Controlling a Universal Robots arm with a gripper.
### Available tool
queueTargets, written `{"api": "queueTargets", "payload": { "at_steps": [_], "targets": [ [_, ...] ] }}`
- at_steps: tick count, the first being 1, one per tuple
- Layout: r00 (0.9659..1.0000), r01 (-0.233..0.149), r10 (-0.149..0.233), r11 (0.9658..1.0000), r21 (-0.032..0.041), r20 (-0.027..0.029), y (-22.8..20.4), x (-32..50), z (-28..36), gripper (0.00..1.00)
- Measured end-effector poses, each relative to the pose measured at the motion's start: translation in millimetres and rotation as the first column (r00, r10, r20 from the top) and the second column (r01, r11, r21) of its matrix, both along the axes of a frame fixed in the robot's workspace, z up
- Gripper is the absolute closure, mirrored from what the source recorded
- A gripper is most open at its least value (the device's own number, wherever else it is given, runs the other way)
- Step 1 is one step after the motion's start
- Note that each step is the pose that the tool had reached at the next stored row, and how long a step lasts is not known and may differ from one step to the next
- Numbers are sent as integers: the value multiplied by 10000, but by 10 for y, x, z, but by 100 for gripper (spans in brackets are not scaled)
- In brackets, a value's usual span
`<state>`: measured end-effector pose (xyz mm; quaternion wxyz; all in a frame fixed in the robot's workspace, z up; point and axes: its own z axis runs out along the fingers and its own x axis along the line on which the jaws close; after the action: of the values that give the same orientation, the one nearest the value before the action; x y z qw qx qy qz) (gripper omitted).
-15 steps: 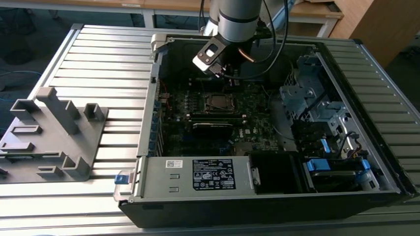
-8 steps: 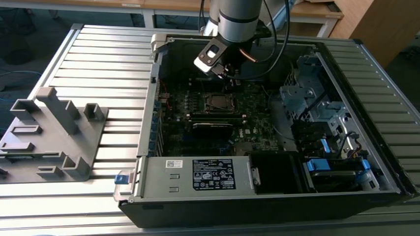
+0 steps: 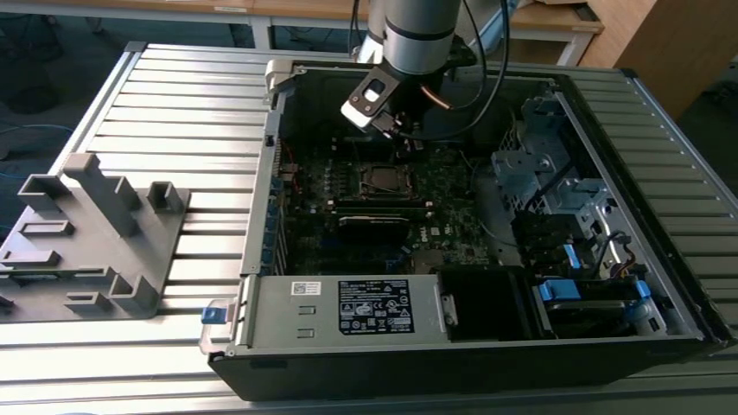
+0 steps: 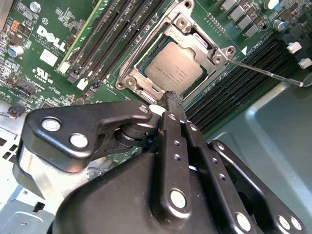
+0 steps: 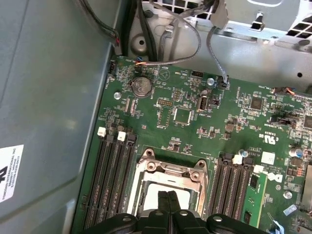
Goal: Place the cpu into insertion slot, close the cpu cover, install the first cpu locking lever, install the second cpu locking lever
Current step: 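Close the cpu cover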
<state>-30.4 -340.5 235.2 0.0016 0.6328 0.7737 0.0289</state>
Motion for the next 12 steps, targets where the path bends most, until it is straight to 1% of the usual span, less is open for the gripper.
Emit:
{"api": "queueTargets", "payload": {
  "at_steps": [2,3,6,9,12],
  "targets": [
    [9997,-238,238,9997,0,0,0,0,-2,89],
    [9991,-420,420,9991,0,0,0,0,-3,89],
    [9954,-953,953,9954,0,0,0,0,-6,89],
    [9889,-1488,1488,9889,0,0,0,0,-9,89],
    [9791,-2034,2034,9791,-1,0,0,0,-13,89]
  ]
}}
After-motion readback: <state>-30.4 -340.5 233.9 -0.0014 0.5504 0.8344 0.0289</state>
